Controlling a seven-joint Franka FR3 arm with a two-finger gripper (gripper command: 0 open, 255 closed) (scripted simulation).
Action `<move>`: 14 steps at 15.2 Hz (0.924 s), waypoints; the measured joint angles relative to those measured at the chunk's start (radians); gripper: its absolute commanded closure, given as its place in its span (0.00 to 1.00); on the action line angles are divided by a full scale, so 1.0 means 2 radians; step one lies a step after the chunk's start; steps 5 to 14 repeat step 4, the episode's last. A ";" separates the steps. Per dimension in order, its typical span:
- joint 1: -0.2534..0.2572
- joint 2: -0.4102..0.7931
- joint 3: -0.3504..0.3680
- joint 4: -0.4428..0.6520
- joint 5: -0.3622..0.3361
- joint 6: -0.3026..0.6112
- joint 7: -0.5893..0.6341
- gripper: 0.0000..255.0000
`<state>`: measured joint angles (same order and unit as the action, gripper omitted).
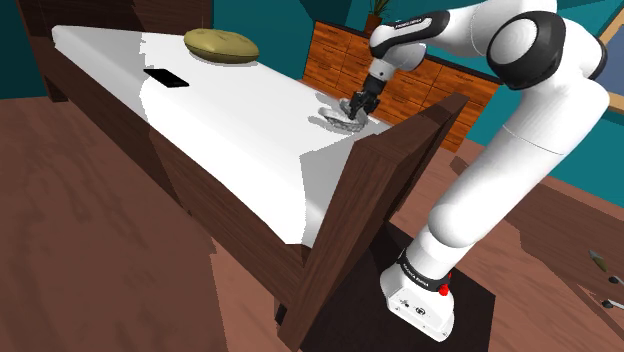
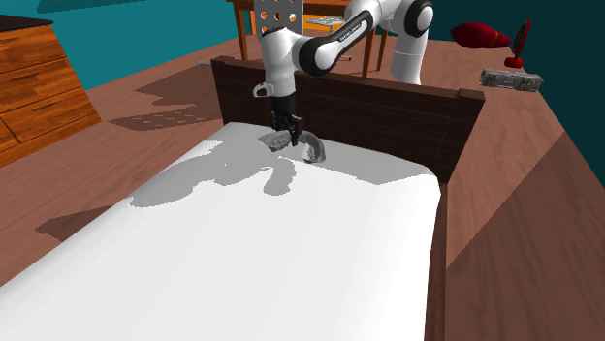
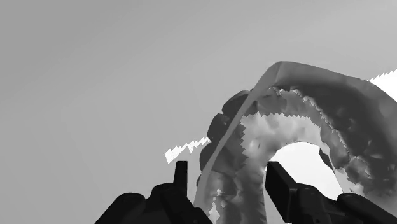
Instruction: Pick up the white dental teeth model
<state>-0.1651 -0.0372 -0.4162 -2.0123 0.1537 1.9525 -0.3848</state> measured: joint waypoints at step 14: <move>0.000 -0.005 0.000 0.018 -0.004 -0.022 0.005 1.00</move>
